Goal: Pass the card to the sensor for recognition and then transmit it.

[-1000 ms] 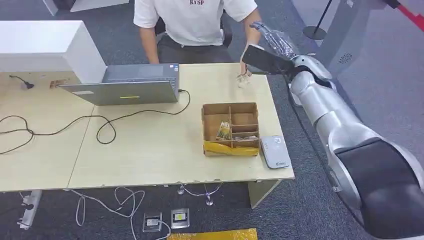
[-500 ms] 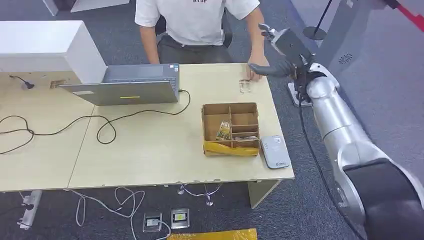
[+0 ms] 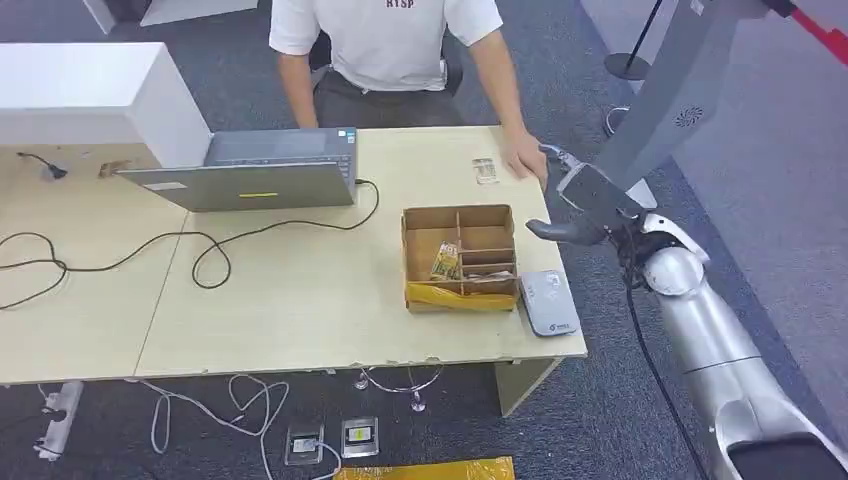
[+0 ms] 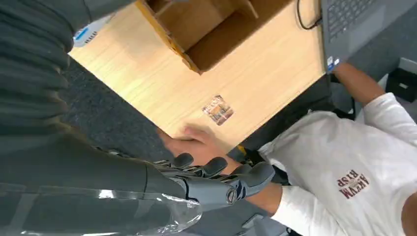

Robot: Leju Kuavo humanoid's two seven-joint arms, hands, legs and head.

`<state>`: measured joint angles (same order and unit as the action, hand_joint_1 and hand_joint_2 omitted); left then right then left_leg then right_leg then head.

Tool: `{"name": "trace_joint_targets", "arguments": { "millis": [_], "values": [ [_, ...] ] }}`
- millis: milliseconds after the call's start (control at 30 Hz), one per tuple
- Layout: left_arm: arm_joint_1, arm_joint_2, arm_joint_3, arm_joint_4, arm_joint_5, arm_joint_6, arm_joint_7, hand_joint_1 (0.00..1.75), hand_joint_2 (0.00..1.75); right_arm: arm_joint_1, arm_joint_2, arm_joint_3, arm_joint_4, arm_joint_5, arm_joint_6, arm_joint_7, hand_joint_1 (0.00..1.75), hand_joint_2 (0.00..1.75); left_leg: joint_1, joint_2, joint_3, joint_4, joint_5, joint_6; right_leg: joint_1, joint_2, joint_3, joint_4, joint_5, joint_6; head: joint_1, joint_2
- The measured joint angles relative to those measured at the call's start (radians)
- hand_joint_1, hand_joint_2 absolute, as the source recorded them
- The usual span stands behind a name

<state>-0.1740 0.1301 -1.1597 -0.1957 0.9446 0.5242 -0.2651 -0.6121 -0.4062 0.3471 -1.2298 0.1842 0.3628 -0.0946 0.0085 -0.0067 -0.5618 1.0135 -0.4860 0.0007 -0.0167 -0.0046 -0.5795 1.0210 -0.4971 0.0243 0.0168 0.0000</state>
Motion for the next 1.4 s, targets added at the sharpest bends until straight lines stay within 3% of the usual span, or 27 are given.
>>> {"name": "trace_joint_targets", "arguments": {
  "millis": [300,500,733,933,1300,1400],
  "values": [
    [-0.001,0.0,0.0,0.0,-0.005,-0.004,0.01,0.0,0.0,0.114,-0.035,0.0,-0.097,0.196,0.011,0.014,0.0,1.75,0.0,0.0,0.0,0.0,0.0,0.0,0.0,0.0,0.0,0.0,0.0,0.0,0.0,0.0],
    [-0.001,0.001,0.0,0.0,-0.009,-0.004,0.015,0.0,0.0,0.167,-0.042,0.007,-0.131,0.374,-0.018,0.029,0.0,1.75,0.0,0.0,0.0,0.0,0.0,0.0,0.0,0.0,0.0,0.0,0.0,0.0,0.0,0.0],
    [-0.002,0.001,0.0,0.0,-0.023,-0.019,0.019,0.0,0.0,0.21,-0.048,0.031,-0.154,0.57,-0.118,0.061,0.0,1.75,0.0,0.0,-0.001,0.0,0.0,0.0,0.0,0.0,0.0,0.0,0.0,0.0,0.0,0.0],
    [-0.003,0.001,0.0,0.0,-0.022,-0.019,0.02,0.0,0.0,0.228,-0.04,0.058,-0.154,0.717,-0.225,0.049,0.0,1.75,0.0,0.0,-0.001,0.0,0.0,0.0,0.0,0.0,0.0,0.0,0.0,0.0,0.0,0.0],
    [-0.004,0.001,0.0,0.0,-0.024,-0.021,0.021,0.0,0.0,0.239,0.008,0.108,-0.148,0.8,-0.339,0.034,0.0,1.75,0.0,0.0,-0.001,0.0,0.0,0.0,0.0,0.0,0.0,0.0,-0.001,-0.001,0.0,0.0],
    [-0.005,0.012,0.0,0.0,-0.039,-0.06,0.034,0.0,0.0,0.24,0.029,0.12,-0.143,0.801,-0.343,0.034,0.0,1.75,0.001,0.0,-0.001,-0.001,0.0,0.0,0.001,0.0,0.0,0.0,-0.001,-0.001,0.0,0.0]
  ]
}}
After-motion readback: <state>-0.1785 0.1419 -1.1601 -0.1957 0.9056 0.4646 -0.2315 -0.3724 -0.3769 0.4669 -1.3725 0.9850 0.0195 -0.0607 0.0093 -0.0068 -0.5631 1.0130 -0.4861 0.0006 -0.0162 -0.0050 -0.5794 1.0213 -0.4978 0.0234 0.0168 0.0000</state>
